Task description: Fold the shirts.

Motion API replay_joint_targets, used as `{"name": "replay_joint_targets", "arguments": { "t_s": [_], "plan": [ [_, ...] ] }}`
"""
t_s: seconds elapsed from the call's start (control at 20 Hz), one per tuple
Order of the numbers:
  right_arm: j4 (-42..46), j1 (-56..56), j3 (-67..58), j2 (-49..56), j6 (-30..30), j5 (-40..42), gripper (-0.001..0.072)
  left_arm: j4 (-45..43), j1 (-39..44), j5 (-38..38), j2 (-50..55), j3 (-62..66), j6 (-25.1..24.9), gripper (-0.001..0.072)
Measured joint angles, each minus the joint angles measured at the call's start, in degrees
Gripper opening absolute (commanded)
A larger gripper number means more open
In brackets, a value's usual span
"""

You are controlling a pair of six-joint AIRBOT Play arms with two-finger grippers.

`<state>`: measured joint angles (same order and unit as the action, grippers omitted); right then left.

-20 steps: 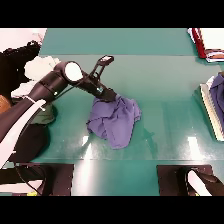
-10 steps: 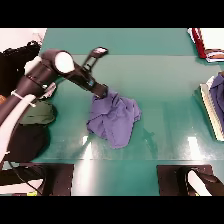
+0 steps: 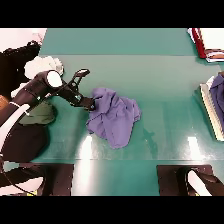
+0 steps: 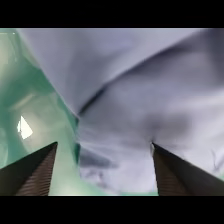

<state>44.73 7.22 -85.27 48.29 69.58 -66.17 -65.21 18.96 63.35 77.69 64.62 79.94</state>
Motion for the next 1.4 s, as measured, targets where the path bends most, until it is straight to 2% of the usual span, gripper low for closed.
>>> {"name": "replay_joint_targets", "arguments": {
  "t_s": [0.05, 0.1, 0.15, 0.25, 0.45, 0.65, 0.7, 0.75, 0.8, 0.9, 1.0, 1.15, 1.25, 1.3, 1.35, 1.4],
  "plan": [
    [0.0, 0.0, 0.0, 0.0, 0.0, 0.0, 0.0016, 0.3, 0.0, -1.1, 0.1, -1.0, -0.2, 0.0417],
    [0.0, 0.0, 0.0, 0.0, 0.0, 0.0, 0.0016, 0.6, -0.1, -2.1, 0.1, -1.8, -0.4, 0.0197],
    [0.0, 0.0, 0.0, 0.0, 0.0, 0.0, 0.0016, 0.9, -0.1, -2.9, 0.1, -2.3, -0.5, 0.0088],
    [0.0, 0.0, 0.0, 0.0, 0.0, 0.0, 0.0016, 1.1, -0.2, -4.1, 0.1, -2.9, -0.7, 0.0024],
    [1.7, 0.0, 0.0, 0.4, 0.0, -2.3, 0.0016, 1.0, -0.2, -5.0, -0.2, -2.6, -0.7, 0.0025],
    [5.7, -1.6, 0.4, 4.0, 2.3, -11.8, 0.0016, -0.2, -0.3, -5.4, -2.8, 1.1, -0.7, 0.0027],
    [7.2, -2.9, 1.3, 5.0, 3.4, -13.9, 0.0051, -0.5, -0.3, -5.3, -3.5, 2.1, -0.6, 0.0027],
    [8.5, -4.6, 3.0, 6.2, 4.3, -15.5, 0.0336, -1.1, -0.3, -5.0, -4.1, 3.0, -0.6, 0.0027],
    [9.3, -6.7, 5.3, 7.3, 5.0, -16.6, 0.0514, -1.9, -0.3, -4.6, -4.7, 3.7, -0.5, 0.0032],
    [10.3, -12.1, 11.5, 9.8, 6.7, -17.8, 0.0511, -4.2, -0.3, -3.1, -5.4, 4.6, -0.5, 0.0433],
    [11.1, -18.7, 19.1, 12.9, 8.3, -16.8, 0.0510, -6.3, -0.3, -1.4, -5.7, 5.1, 0.2, 0.0456],
    [10.3, -29.0, 28.8, 18.8, 9.6, -9.9, 0.0506, -7.8, -0.3, 0.8, -6.0, 5.4, 0.7, 0.0456],
    [8.1, -34.5, 32.4, 23.1, 9.9, -4.9, 0.0438, -8.3, -0.3, 1.5, -6.1, 5.5, 0.9, 0.0457],
    [7.3, -36.4, 33.2, 25.0, 9.9, -3.1, 0.0437, -8.4, -0.3, 1.9, -6.1, 5.5, 1.0, 0.0456],
    [6.7, -38.2, 33.6, 27.0, 10.0, -1.0, 0.0375, -8.6, -0.3, 2.0, -6.1, 5.6, 1.0, 0.0456],
    [6.3, -39.5, 33.6, 28.7, 10.0, 0.5, 0.0239, -8.7, -0.3, 2.3, -6.1, 5.6, 1.0, 0.0457]
  ]
}}
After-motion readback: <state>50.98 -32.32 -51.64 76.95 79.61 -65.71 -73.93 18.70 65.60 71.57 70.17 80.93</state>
